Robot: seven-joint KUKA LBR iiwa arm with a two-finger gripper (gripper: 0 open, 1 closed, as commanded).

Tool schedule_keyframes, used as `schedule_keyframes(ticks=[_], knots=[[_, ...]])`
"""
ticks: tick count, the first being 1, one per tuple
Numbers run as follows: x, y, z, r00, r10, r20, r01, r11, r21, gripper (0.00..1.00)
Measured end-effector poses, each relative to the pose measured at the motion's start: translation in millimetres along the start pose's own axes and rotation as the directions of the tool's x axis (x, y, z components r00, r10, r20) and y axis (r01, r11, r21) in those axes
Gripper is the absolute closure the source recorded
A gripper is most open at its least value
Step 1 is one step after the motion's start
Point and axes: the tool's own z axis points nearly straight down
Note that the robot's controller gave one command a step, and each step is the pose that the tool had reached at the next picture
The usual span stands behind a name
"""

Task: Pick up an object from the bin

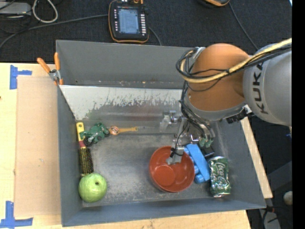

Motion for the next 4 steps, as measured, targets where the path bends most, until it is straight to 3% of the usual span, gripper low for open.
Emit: schedule_keyframes(ticks=[1,2,3,4], knots=[[-1.4,0,-4,1.000,0.002,0.007,-0.002,1.000,0.000,0.00],[19.7,8,15,0.927,-0.374,0.005,0.374,0.927,0.001,0.00],[28.4,18,68,0.924,-0.382,0.005,0.382,0.924,0.002,0.00],[27.3,17,63,0.976,-0.220,0.000,0.220,0.976,-0.001,0.00]])
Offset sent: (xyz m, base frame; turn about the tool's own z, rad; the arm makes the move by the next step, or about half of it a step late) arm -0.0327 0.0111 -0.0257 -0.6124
